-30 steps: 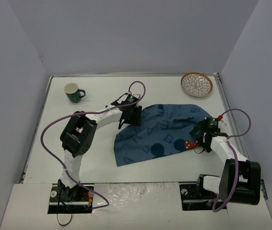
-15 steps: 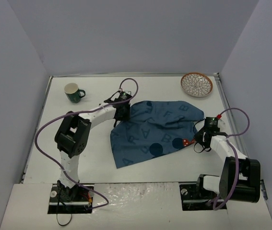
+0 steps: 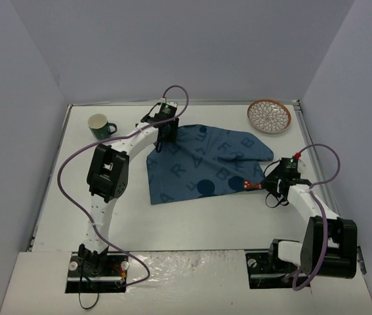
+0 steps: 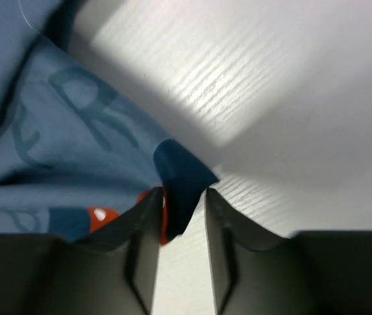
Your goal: Set the dinner table for one person
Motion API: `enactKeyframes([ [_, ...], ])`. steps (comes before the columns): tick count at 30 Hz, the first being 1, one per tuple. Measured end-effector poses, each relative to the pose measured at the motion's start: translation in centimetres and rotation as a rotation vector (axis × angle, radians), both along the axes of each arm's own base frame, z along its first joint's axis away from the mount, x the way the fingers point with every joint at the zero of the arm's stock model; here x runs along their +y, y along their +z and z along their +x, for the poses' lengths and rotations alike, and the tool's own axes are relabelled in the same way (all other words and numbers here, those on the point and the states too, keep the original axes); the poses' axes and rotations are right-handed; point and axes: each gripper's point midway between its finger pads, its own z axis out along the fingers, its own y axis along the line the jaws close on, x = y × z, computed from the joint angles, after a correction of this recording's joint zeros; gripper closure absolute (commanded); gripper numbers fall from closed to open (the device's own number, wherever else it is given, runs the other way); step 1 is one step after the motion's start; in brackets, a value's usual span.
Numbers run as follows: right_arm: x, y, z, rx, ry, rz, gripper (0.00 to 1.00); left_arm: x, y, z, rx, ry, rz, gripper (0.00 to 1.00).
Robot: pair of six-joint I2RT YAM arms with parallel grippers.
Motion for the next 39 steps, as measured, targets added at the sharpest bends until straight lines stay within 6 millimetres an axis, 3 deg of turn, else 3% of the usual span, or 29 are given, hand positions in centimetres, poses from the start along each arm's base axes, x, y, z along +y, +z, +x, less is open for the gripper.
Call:
enactKeyframes([
  [2,0.7,-0.6,-0.2,0.021,0.028,0.001,0.48,0.5,-0.5,0.5,0.007,-0.006,0.026,0.05],
  [4,1.7,-0.5,-0.2,0.018,0.064,-0.001,0.41,1.2,-0.4,0.2,0.020,-0.006,0.048,0.03],
  [8,2.6,0.5,-0.1,-0.017,0.112,-0.016,0.33,2.4,2.9,-1.1,-0.007,0.023,0.039,0.03],
  [13,2.1,3.3,-0.1,-0.077,0.116,-0.052,0.30,5.1,9.2,-7.5,-0.060,0.111,-0.056,0.03],
  [16,1.9,6.1,0.6,-0.151,0.123,-0.076,0.25,7.0,10.5,-13.0,-0.066,0.160,-0.131,0.03],
  [18,1.8,8.0,1.1,-0.202,0.127,-0.089,0.19,7.8,9.4,-15.8,-0.040,0.194,-0.158,0.03],
  [21,1.7,10.2,1.7,-0.261,0.128,-0.100,0.10,8.8,4.9,-19.6,0.064,0.238,-0.153,0.03],
  [24,1.6,10.5,1.8,-0.267,0.129,-0.105,0.05,9.2,-0.2,-22.9,0.197,0.271,-0.108,0.03],
  [26,1.6,10.4,1.7,-0.258,0.131,-0.107,0.02,9.2,-2.1,-24.4,0.254,0.283,-0.087,0.03],
  [39,1.6,10.8,1.1,-0.263,0.135,-0.113,0.00,6.7,-5.8,-24.6,0.324,0.332,-0.105,0.08],
])
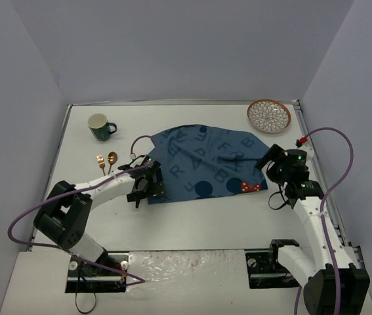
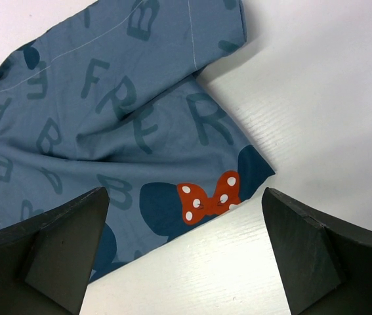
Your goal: Set the dinner table for one person
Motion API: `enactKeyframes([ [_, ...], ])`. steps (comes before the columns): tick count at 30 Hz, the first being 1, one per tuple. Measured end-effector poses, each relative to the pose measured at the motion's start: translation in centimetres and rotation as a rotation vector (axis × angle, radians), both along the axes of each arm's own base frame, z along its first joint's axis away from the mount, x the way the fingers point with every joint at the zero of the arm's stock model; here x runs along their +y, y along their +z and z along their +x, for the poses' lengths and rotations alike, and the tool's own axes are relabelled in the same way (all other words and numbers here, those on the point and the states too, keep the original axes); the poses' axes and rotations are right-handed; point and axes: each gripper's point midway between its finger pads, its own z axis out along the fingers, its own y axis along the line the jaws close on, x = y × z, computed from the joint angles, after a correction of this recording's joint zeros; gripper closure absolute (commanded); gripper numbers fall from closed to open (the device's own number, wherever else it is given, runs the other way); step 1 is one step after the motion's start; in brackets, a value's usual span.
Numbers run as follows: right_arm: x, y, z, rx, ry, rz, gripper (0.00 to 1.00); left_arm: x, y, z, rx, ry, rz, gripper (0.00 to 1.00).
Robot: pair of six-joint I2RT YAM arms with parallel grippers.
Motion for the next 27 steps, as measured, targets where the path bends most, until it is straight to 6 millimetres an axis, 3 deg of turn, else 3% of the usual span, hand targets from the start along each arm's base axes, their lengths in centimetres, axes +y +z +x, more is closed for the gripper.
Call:
enactKeyframes([
  [4,0.0,0.5,-0.1,-0.020,0.000,0.000,0.00,-0.8,0.0,-0.1,-0.002,0.000,-0.001,0.11],
  [9,0.0,0.7,-0.2,-0.030,-0.002,0.002,0.00,-1.1,-0.3,-0.1,0.013,0.001,0.038,0.26],
  [15,0.0,0.8,-0.6,-0.041,-0.003,0.003,0.00,-1.0,-0.5,0.0,0.024,0.016,0.053,0.61],
  [16,0.0,0.8,-0.6,-0.041,-0.003,0.003,0.00,-1.1,-0.5,0.0,0.023,0.018,0.051,0.72],
  [17,0.0,0.7,-0.6,-0.040,-0.002,0.003,0.00,-1.2,-0.6,0.1,0.023,0.019,0.048,0.76],
  [20,0.0,0.5,-0.8,-0.036,-0.003,0.003,0.00,-1.6,-0.6,0.3,0.022,0.021,0.030,1.00],
  [27,0.0,0.0,-0.9,-0.026,-0.002,0.003,0.01,-2.5,-0.4,0.7,0.031,0.007,0.004,1.00],
])
